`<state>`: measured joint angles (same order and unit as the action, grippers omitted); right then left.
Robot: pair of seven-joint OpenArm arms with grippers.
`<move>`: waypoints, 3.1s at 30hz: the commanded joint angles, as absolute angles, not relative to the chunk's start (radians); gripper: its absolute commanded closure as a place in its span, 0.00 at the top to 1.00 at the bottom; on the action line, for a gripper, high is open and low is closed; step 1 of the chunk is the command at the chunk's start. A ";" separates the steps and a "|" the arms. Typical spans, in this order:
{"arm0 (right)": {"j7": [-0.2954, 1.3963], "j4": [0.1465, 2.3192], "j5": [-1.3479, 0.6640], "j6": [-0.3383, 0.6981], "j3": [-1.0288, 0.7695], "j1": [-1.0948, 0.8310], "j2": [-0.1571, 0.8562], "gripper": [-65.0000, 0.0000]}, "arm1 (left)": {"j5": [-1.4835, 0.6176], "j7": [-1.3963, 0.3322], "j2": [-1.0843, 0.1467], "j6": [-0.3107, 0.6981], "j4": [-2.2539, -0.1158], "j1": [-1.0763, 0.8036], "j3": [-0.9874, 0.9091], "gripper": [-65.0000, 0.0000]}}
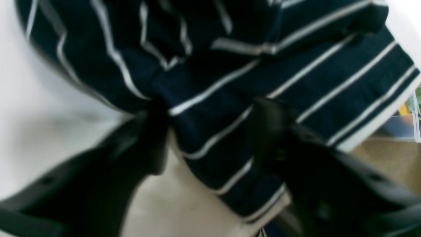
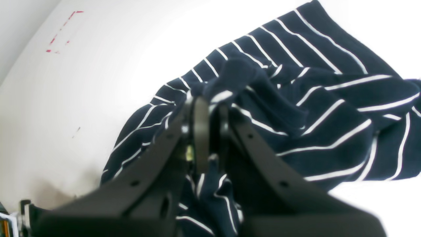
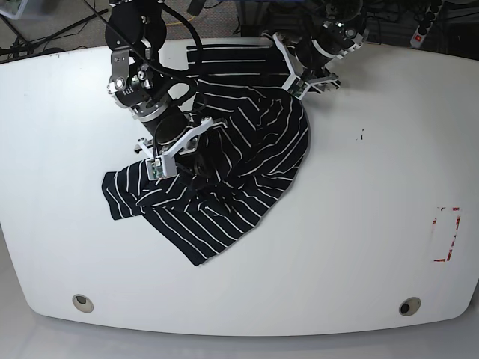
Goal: Fold the T-shirt properly
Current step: 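Grasp the shirt edge with the left gripper beside the right gripper, then release with the left gripper and reach across the shirt to another edge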
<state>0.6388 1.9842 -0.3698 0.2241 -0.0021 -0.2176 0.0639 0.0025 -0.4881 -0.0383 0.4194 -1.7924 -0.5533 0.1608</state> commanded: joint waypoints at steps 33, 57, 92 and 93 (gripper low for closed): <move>0.636 1.989 -0.538 0.288 -0.243 -0.050 0.197 0.00 | 0.021 -0.743 -0.076 0.292 -2.002 -0.446 -0.148 0.00; 0.633 2.005 -0.547 0.289 -0.321 -0.225 0.191 0.00 | 0.025 -0.785 -0.073 0.483 -2.003 -0.481 0.225 0.13; 0.633 2.002 -0.538 0.282 -0.321 -0.237 0.188 0.00 | 0.021 -0.881 0.041 0.698 -2.008 -0.114 -0.148 0.61; 0.633 2.002 -0.538 0.282 -0.321 -0.237 0.188 0.00 | 0.021 -0.905 0.041 0.698 -1.995 -0.087 -0.148 0.61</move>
<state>0.6617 1.9831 -0.5285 0.2810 -0.3168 -0.2470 0.1795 0.0292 -0.9020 0.0410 0.6979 -1.9919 -0.1169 -0.1463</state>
